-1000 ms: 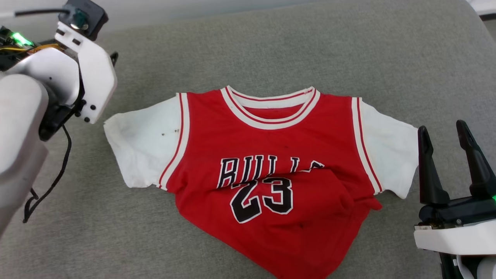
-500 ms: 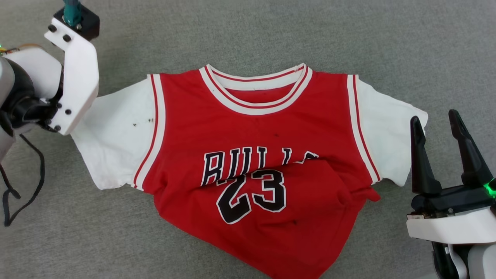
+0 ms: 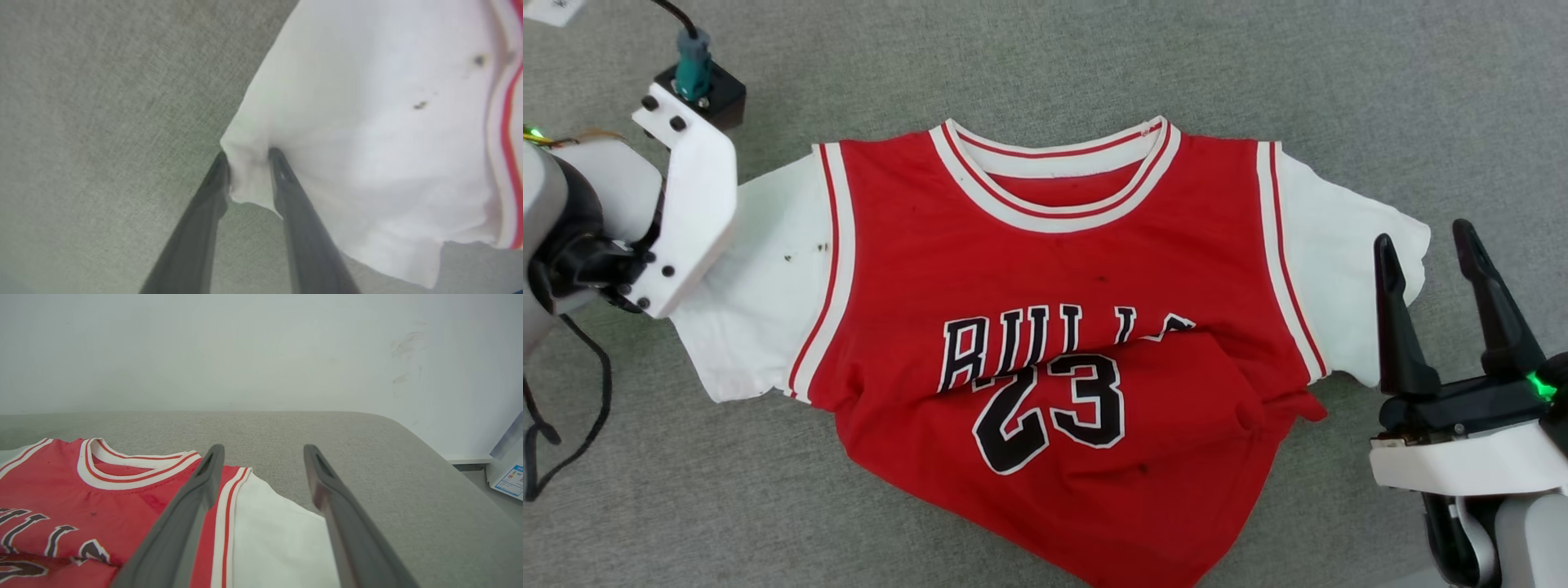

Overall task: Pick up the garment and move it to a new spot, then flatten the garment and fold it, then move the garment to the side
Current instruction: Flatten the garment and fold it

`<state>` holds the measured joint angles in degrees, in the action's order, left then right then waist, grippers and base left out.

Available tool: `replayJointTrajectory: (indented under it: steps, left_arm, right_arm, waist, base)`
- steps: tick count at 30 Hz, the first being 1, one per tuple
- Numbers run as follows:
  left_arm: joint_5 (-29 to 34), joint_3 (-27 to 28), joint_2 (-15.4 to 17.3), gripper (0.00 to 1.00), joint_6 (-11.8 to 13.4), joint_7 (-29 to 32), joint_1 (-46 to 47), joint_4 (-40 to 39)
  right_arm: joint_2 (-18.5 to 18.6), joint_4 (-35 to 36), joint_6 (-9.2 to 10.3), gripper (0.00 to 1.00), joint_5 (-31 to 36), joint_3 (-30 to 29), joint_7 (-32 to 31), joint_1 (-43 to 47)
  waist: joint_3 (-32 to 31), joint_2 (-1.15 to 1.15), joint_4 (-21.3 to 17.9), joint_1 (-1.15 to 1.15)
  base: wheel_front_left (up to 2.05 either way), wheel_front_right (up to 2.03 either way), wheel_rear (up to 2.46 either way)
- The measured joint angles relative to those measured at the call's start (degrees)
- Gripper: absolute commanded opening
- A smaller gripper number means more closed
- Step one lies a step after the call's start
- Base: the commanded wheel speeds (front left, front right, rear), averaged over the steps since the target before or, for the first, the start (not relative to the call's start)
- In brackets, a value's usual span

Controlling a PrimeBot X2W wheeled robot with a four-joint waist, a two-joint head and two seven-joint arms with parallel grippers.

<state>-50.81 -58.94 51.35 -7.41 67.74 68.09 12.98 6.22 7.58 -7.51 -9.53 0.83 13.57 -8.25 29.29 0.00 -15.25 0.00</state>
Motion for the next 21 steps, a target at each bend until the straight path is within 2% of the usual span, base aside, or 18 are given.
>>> replayJointTrajectory:
  steps: [6,10,14,21]
  left_arm:
    - [-1.43,-1.99,0.00,0.00,0.01,-4.58,-1.08,0.64]
    - [-3.03,-2.15,0.62,0.00,0.01,-8.58,-2.33,-0.05]
    - [-4.47,-3.10,1.16,0.00,0.01,-12.00,-3.82,-2.36]
    - [-4.82,-4.70,0.98,0.00,0.01,-15.82,-4.76,-5.49]
  right_arm:
    - [2.24,-0.55,0.00,1.00,-0.44,-2.80,-0.55,-0.52]
    - [7.61,-0.67,0.00,1.00,-1.22,-2.80,-5.46,-2.30]
    - [16.51,-0.67,0.00,1.00,-3.54,-0.83,-15.63,-5.34]
    - [32.53,-0.60,0.00,1.00,-15.22,7.61,-39.83,-12.49]
  waist:
    - [-3.23,0.00,0.98,0.00]
    - [-6.46,0.00,1.87,0.00]
    - [-9.51,0.00,3.08,0.00]
    - [-12.18,0.00,6.58,0.00]
  base:
    - [0.00,0.00,0.00]
    - [0.00,0.00,0.00]
    - [0.00,0.00,0.00]
    - [0.00,0.00,0.00]
